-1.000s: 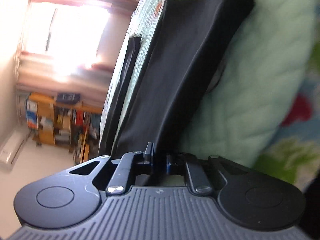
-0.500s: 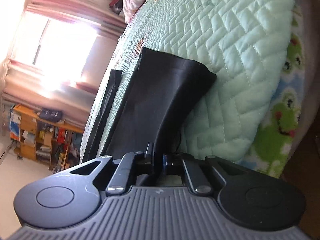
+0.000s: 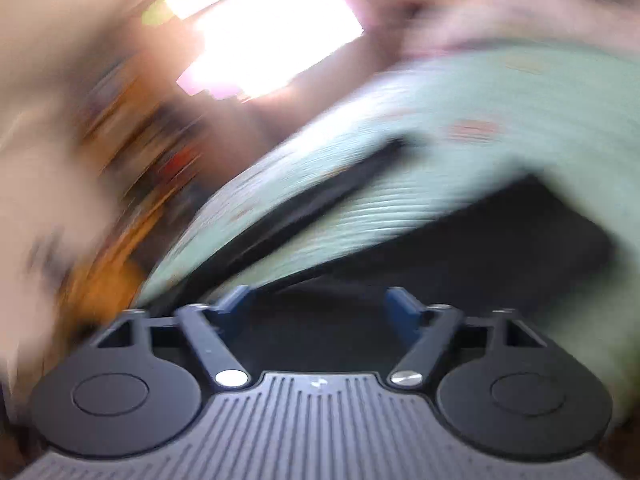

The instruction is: Fold clothes

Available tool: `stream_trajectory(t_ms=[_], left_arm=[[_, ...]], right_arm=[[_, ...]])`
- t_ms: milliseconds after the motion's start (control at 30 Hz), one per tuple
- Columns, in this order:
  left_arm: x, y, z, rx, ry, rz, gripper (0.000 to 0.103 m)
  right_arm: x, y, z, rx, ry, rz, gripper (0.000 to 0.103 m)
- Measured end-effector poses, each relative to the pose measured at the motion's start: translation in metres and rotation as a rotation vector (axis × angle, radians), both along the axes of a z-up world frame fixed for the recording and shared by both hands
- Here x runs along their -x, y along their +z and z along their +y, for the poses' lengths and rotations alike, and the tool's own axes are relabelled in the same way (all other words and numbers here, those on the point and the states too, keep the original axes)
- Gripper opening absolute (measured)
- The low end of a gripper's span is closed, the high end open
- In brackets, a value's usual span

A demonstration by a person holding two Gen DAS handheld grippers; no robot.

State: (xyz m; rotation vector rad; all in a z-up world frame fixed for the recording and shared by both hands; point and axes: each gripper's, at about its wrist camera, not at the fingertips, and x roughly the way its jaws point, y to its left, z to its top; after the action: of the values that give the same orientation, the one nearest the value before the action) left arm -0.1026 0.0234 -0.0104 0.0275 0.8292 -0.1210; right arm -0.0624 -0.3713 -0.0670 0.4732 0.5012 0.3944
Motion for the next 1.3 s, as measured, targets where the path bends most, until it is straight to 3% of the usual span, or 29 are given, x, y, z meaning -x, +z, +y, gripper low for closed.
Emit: stream_trajectory(t_ms=[67,133,167,200,267,300,333,367,433,500,600,667,733,767,833,900,967,1000,1133,1200,1300], left_arm=[[-0.009,-0.001,-0.005,-0.059,0.023,-0.026,0.091],[-0.018,-0.005,-0.006,-0.106,0.046,-0.037,0.091],[-0.022,-0.01,-0.002,-0.113,0.063,-0.025,0.091],[-0.027,-0.017,0.003,-0.113,0.072,-0.007,0.091],[-0.039,-0.035,0.012,-0.124,0.112,0.037,0.091],[-0.046,-0.044,0.017,-0.136,0.142,0.064,0.09],[-0.052,-0.054,0.021,-0.147,0.17,0.089,0.088],[-0.056,-0.059,0.023,-0.146,0.187,0.102,0.088],[-0.058,-0.063,0.022,-0.149,0.187,0.103,0.091],[-0.059,-0.066,0.021,-0.153,0.187,0.104,0.094],[-0.057,-0.069,0.015,-0.183,0.171,0.091,0.095],[-0.058,-0.07,0.013,-0.178,0.17,0.086,0.096],[-0.06,-0.07,0.01,-0.181,0.155,0.087,0.096],[-0.06,-0.071,0.009,-0.195,0.151,0.086,0.096],[-0.058,-0.07,0.011,-0.197,0.153,0.073,0.096],[-0.053,-0.066,0.013,-0.187,0.158,0.053,0.094],[-0.045,-0.058,0.021,-0.169,0.176,0.001,0.093],[-0.039,-0.053,0.027,-0.156,0.19,-0.038,0.093],[-0.026,-0.036,0.061,-0.144,0.293,-0.162,0.094],[-0.031,-0.038,0.084,-0.177,0.384,-0.15,0.094],[-0.037,-0.044,0.119,-0.172,0.49,-0.144,0.094]], right_arm=[[-0.031,-0.006,0.056,0.096,0.262,0.025,0.077],[-0.056,-0.022,0.1,0.216,0.44,0.092,0.051],[-0.066,-0.032,0.117,0.285,0.505,0.127,0.025],[-0.075,-0.042,0.124,0.335,0.535,0.155,0.007],[-0.097,-0.06,0.109,0.342,0.54,0.211,0.0],[-0.108,-0.069,0.1,0.332,0.537,0.238,0.0],[-0.122,-0.075,0.082,0.256,0.493,0.262,0.0],[-0.138,-0.077,0.06,0.227,0.385,0.259,0.0],[-0.152,-0.073,0.027,0.289,0.151,0.198,0.0],[-0.151,-0.066,0.01,0.3,0.052,0.185,0.003],[-0.131,-0.057,0.027,0.307,0.176,0.153,0.005],[-0.118,-0.062,0.046,0.269,0.361,0.173,0.005],[-0.118,-0.072,0.05,0.327,0.401,0.19,0.004],[-0.125,-0.079,0.04,0.326,0.343,0.189,0.0],[-0.141,-0.087,0.002,0.198,0.163,0.21,0.0],[-0.139,-0.075,-0.005,0.247,-0.018,0.198,0.0],[-0.136,-0.058,0.005,0.33,-0.125,0.171,0.01],[-0.131,-0.051,0.018,0.3,-0.079,0.145,0.01],[-0.116,-0.039,0.113,0.215,0.275,0.1,0.019],[-0.117,-0.037,0.166,0.171,0.427,0.122,0.031],[-0.121,-0.036,0.243,0.119,0.609,0.167,0.034]])
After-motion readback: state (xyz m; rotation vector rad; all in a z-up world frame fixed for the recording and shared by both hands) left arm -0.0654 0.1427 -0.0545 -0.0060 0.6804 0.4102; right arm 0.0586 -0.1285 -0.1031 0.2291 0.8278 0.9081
